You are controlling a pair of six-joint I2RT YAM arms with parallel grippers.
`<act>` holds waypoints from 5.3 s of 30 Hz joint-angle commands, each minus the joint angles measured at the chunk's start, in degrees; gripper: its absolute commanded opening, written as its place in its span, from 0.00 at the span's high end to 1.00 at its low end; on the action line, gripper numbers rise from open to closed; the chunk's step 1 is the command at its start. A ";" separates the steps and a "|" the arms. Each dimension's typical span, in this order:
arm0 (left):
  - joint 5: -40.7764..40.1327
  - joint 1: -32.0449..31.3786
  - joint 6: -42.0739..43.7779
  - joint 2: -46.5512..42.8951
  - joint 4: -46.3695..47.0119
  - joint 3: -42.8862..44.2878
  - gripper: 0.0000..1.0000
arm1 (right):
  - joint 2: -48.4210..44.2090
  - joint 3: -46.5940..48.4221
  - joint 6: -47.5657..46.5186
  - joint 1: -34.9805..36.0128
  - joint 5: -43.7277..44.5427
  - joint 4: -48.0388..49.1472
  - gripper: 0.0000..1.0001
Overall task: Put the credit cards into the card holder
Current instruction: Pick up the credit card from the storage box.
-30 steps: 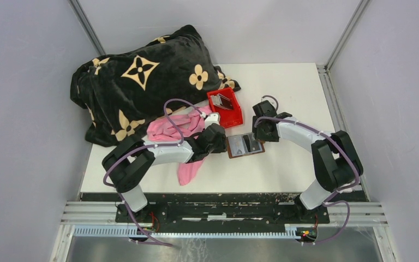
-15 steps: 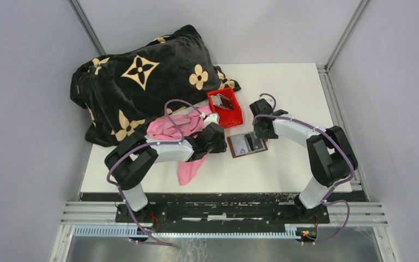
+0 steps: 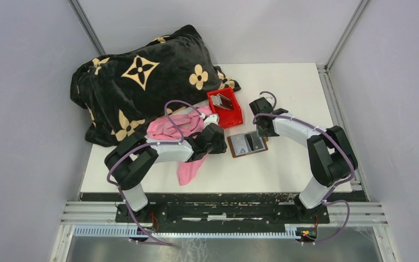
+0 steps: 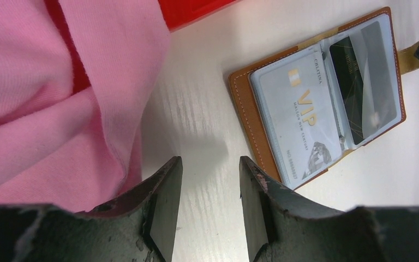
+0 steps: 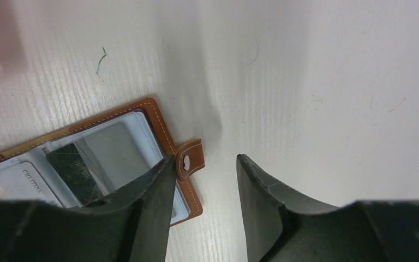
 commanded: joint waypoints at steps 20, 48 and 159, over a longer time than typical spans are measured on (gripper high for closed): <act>-4.92 2.80 0.44 -8.93 -3.24 -4.45 0.49 | -0.87 1.82 1.00 -2.13 6.98 -2.96 0.46; -12.80 5.47 5.44 -17.64 -7.87 -1.26 0.50 | 17.41 44.93 -7.64 1.46 -22.60 -6.19 0.37; -2.13 13.58 8.56 -15.66 -2.27 -2.15 0.51 | 38.57 71.50 -0.58 -2.03 -27.40 -14.60 0.48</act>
